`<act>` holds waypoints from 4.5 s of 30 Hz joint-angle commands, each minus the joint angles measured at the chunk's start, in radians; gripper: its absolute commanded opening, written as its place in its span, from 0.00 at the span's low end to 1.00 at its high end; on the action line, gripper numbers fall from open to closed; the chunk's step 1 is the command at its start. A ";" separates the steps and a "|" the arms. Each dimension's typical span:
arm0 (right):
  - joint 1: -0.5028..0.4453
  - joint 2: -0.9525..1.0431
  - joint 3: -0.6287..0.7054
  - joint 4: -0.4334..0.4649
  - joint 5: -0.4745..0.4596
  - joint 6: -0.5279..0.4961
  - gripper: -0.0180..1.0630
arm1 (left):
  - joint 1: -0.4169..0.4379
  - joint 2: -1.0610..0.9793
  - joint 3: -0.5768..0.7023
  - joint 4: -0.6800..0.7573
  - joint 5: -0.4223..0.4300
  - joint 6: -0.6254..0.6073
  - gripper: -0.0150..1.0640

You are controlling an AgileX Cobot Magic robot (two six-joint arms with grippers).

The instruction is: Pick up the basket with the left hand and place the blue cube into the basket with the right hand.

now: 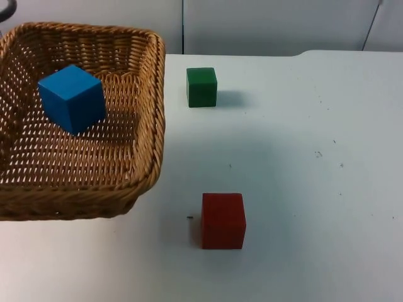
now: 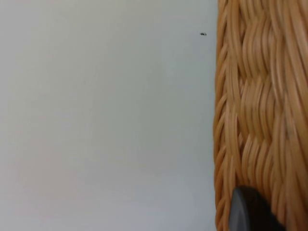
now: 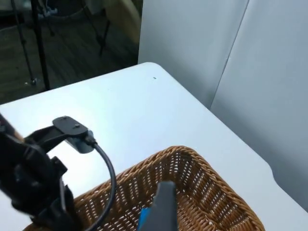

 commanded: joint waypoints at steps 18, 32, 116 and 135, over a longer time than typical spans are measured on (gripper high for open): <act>0.003 -0.507 0.527 -0.005 -0.162 0.075 0.70 | 0.002 0.340 -0.079 -0.102 -0.186 0.183 0.01; 0.003 -0.574 0.569 -0.006 -0.147 0.083 0.70 | 0.002 0.396 -0.079 -0.115 -0.257 0.276 0.01; 0.003 -0.988 0.911 0.003 -0.057 0.048 0.70 | 0.002 -1.427 0.096 0.509 0.290 -0.455 0.82; 0.003 -1.363 0.997 0.023 0.345 0.083 0.70 | 0.004 -1.453 0.119 0.638 0.487 -0.547 0.82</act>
